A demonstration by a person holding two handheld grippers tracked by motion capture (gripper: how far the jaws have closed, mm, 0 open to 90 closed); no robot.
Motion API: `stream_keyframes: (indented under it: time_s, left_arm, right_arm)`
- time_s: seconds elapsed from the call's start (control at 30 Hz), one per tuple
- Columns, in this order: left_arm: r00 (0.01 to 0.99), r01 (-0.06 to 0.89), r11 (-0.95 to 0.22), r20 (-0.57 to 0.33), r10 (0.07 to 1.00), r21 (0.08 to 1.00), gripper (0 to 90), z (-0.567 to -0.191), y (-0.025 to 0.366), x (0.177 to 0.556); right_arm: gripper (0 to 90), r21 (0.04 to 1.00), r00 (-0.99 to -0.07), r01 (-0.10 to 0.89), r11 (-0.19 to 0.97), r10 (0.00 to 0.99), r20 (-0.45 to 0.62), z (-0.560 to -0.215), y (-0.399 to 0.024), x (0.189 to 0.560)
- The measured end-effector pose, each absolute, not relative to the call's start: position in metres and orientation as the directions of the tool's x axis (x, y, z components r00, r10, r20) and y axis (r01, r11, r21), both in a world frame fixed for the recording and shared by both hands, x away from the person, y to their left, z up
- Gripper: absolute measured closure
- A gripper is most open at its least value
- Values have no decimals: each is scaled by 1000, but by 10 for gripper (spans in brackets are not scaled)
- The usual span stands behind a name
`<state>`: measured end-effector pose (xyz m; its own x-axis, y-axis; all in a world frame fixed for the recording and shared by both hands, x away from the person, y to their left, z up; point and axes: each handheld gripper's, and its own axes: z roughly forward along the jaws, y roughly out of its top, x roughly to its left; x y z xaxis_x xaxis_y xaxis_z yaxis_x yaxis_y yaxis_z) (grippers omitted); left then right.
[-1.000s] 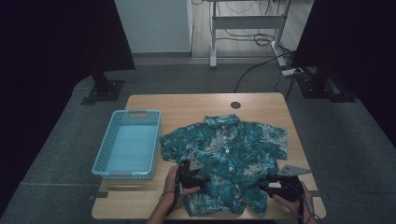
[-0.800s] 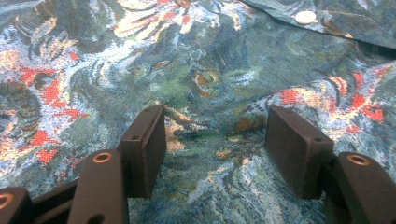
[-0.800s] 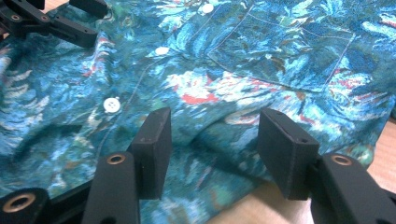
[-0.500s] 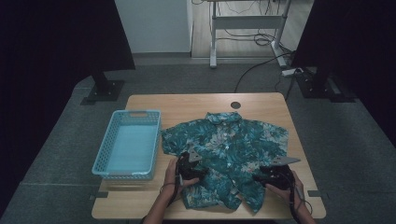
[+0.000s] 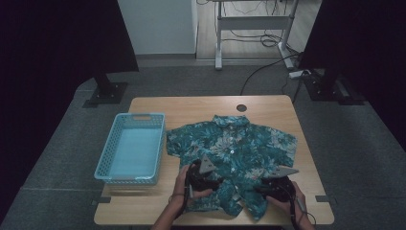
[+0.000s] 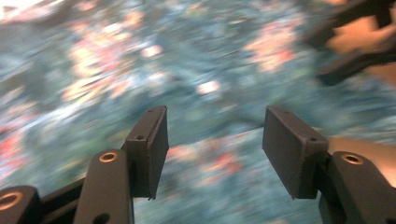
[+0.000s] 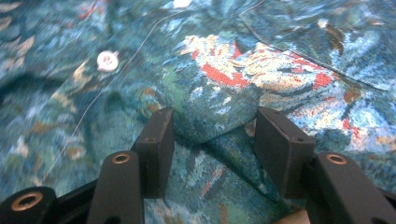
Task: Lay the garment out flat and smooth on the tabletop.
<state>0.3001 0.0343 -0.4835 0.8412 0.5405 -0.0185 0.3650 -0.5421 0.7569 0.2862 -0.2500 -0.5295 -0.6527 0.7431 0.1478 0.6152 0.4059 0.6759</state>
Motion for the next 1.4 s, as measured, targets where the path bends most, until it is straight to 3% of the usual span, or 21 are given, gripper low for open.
stream_keyframes:
  time_s: [0.2,0.33,0.57,0.9,1.4]
  left_arm:
    - [896,302,-602,-5,444,739,403,-493,6,270]
    - [914,287,-600,-25,405,747,404,-498,-7,260]
    - [946,244,-620,-41,322,746,405,-506,-28,239]
    - [970,203,-693,-45,239,691,404,-521,-59,228]
    - [957,244,-688,-58,283,684,408,-528,-61,248]
  right_arm:
    - [485,694,-729,554,460,670,139,-519,-245,263]
    - [463,730,-697,557,397,701,150,-507,-254,284]
    - [424,684,-657,606,406,740,144,-521,-249,334]
    - [391,642,-654,608,467,753,71,-529,-233,353]
    - [388,639,-658,606,474,750,68,-530,-228,375]
